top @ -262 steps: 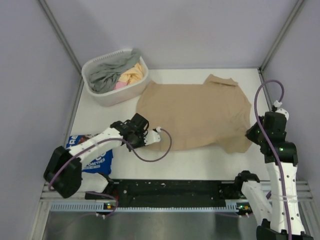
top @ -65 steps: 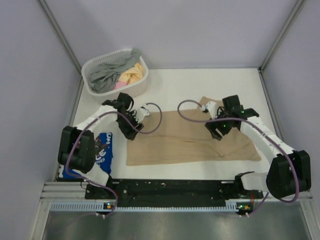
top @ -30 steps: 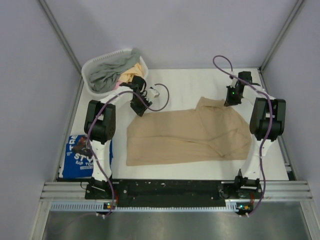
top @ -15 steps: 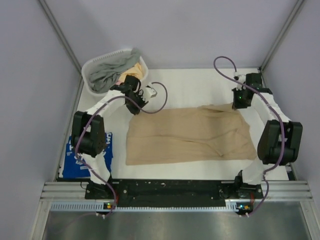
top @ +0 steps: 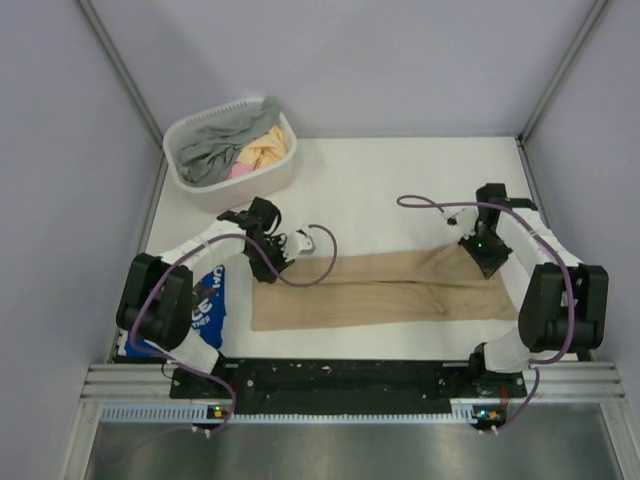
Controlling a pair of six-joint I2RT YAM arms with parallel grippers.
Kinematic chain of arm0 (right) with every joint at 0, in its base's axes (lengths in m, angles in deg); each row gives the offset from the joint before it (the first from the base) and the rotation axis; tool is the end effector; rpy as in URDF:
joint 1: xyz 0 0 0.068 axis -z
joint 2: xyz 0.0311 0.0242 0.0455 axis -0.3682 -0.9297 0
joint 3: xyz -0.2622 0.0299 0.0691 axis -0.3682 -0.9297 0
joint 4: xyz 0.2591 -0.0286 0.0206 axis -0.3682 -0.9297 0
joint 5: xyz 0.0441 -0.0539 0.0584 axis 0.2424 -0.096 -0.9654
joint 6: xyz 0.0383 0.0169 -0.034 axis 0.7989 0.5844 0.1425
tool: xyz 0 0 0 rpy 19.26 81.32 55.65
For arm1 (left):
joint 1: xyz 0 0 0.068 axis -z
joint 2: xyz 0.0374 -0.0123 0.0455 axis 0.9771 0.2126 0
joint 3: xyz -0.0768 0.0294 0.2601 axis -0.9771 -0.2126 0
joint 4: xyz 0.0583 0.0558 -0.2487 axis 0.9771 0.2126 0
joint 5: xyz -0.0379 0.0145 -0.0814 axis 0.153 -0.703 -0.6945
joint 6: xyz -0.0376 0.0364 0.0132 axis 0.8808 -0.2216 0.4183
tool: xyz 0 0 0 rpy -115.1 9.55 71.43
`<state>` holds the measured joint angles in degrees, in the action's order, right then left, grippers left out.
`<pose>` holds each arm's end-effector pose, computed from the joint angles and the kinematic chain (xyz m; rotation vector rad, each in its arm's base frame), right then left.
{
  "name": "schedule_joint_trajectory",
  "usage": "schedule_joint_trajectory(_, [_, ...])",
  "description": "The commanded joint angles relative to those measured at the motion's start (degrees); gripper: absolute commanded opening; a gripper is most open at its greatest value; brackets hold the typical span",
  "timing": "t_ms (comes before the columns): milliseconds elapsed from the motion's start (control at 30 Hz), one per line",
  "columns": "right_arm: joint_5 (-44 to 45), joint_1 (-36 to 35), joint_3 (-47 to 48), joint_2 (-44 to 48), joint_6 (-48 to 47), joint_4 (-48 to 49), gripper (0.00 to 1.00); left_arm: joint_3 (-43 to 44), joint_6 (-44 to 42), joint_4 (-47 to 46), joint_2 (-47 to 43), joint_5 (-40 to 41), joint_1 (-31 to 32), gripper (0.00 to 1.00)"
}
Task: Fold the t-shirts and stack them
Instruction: Fold the other side of the tshirt into a rectangle
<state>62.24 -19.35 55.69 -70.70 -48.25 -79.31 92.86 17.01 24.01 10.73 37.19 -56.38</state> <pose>0.2694 -0.0138 0.2241 -0.7683 2.8815 -0.2178 0.2673 -0.1158 0.1969 1.5558 2.3554 -0.3535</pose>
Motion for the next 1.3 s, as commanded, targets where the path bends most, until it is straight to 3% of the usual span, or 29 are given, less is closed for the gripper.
schedule_joint_trajectory(0, [3.7, -3.6, -2.6, 0.5, -2.5, -4.3, 0.21, -2.5, -6.1, 5.9, -3.0, -1.8, 1.5, 0.24])
schedule_joint_trajectory(100, [5.2, -4.1, -2.5, -0.5, -1.6, -5.7, 0.37, -1.9, -9.8, 12.7, -3.0, -2.8, 1.8, 0.50])
schedule_joint_trajectory(167, [7.0, -4.1, -1.6, -0.1, -1.0, -6.5, 0.49, -1.2, -12.5, 17.1, -4.3, -2.8, 1.8, 0.54])
schedule_joint_trajectory(300, [8.2, -4.3, 2.0, 2.3, -0.3, -6.7, 0.53, 0.3, -17.2, 23.1, -8.3, -2.3, 1.2, 0.56])
schedule_joint_trajectory(400, [-9.1, -5.1, 8.0, 5.4, 0.9, -4.2, 0.55, 2.1, -15.0, 18.8, -10.1, -2.0, 0.0, 0.55])
schedule_joint_trajectory(467, [-21.6, -5.7, 9.7, 6.8, 1.9, -0.5, 0.63, 3.0, -10.8, 12.5, -9.0, -2.0, -0.8, 0.58])
schedule_joint_trajectory(533, [-25.6, -6.7, 8.5, 6.1, 9.6, 8.3, 0.64, 3.7, -6.0, 6.7, -6.5, -1.0, -1.0, 0.59])
schedule_joint_trajectory(600, [-25.3, -7.7, 8.4, 2.2, 22.5, 14.1, 0.56, 5.5, -0.6, 1.9, -2.3, 0.6, -1.1, 0.59])
schedule_joint_trajectory(733, [-23.5, -8.9, 9.7, -6.3, 35.5, 15.1, 0.40, 7.4, 6.2, -3.0, 3.5, 2.6, -1.6, 0.56])
schedule_joint_trajectory(933, [-18.3, -13.8, 0.6, -8.5, 39.6, 22.9, 0.25, 5.9, 9.2, -10.3, 6.8, 4.0, -1.5, 0.49])
schedule_joint_trajectory(1067, [-15.0, -13.8, -2.4, -8.7, 41.6, 22.0, 0.11, 6.1, 8.0, -5.6, 7.6, 5.4, -1.5, 0.31])
schedule_joint_trajectory(1267, [-11.8, -13.8, -6.4, -6.9, 43.9, 19.9, 0.09, -3.6, 2.4, -3.0, 0.6, 8.5, -3.0, 0.30])
